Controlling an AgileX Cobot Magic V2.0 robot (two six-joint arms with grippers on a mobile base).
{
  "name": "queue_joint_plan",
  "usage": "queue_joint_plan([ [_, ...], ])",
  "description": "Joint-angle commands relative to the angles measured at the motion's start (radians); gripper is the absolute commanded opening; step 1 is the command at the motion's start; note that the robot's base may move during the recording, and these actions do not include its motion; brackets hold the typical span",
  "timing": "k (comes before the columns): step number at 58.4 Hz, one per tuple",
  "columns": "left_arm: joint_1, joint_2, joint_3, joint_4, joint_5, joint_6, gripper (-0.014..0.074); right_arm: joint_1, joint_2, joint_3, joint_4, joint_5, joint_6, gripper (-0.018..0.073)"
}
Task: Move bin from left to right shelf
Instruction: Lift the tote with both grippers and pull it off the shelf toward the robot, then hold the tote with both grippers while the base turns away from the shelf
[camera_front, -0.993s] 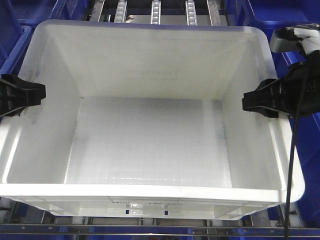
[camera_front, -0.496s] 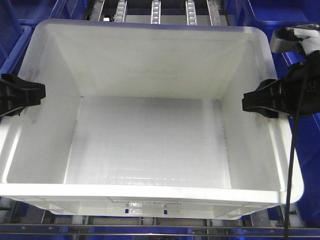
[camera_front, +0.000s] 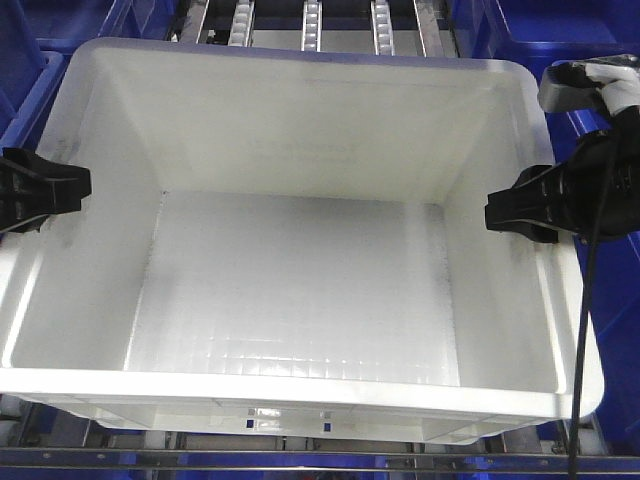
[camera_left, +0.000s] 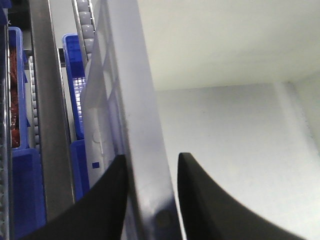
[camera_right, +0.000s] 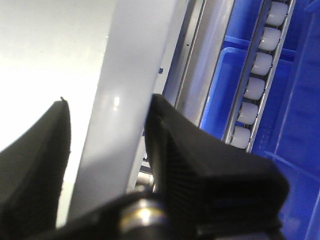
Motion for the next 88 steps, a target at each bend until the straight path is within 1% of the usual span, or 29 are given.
queue_joint_plan([
  [1, -0.015, -0.037, -0.038, -0.114, -0.086, 0.019, -0.0006, 0.007, -0.039, -0.041, 0.104, -0.099, -0.049, -0.0004],
  [88, -0.015, -0.037, -0.038, -0.114, -0.086, 0.019, -0.0006, 0.007, -0.039, -0.041, 0.104, -0.101, -0.049, -0.0004],
])
